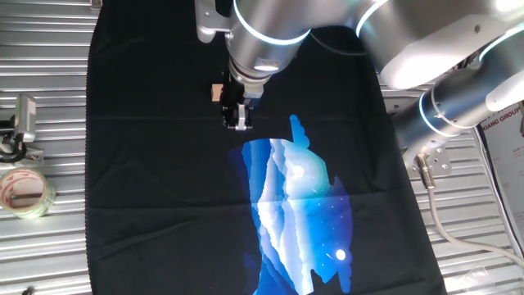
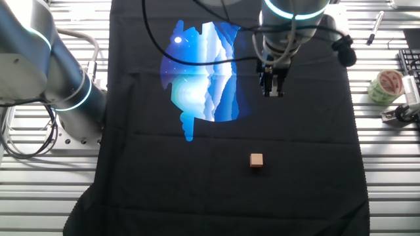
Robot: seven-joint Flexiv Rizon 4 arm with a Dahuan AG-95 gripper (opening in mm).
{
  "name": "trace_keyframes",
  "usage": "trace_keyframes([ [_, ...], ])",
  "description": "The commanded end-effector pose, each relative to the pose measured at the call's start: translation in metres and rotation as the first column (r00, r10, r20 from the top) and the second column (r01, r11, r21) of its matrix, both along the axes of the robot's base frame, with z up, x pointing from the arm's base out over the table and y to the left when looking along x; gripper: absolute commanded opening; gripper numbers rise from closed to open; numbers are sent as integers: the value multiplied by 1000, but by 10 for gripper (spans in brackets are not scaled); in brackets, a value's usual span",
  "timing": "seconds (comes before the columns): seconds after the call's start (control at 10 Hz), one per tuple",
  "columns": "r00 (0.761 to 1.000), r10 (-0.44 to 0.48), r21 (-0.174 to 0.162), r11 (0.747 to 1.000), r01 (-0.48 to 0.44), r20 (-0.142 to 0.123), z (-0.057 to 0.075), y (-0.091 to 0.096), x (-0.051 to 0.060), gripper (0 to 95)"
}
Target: Pick up the small block on the left and move it to the right
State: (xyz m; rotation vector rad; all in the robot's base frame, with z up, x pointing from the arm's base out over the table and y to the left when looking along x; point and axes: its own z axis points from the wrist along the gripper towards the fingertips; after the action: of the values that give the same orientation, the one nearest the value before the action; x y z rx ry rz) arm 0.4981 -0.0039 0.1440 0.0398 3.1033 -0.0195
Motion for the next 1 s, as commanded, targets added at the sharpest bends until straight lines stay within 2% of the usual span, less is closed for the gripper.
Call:
trace_keyframes([
  [0.1,1000,-2,2,1000,2,0,-4,0,-1,0],
  [0.3,1000,-1,7,1000,1,10,-12,-1,-2,0],
  [0.7,1000,-22,18,1000,21,13,-23,-3,-4,0],
  [1.0,1000,-25,39,999,25,18,-29,-9,-7,0],
])
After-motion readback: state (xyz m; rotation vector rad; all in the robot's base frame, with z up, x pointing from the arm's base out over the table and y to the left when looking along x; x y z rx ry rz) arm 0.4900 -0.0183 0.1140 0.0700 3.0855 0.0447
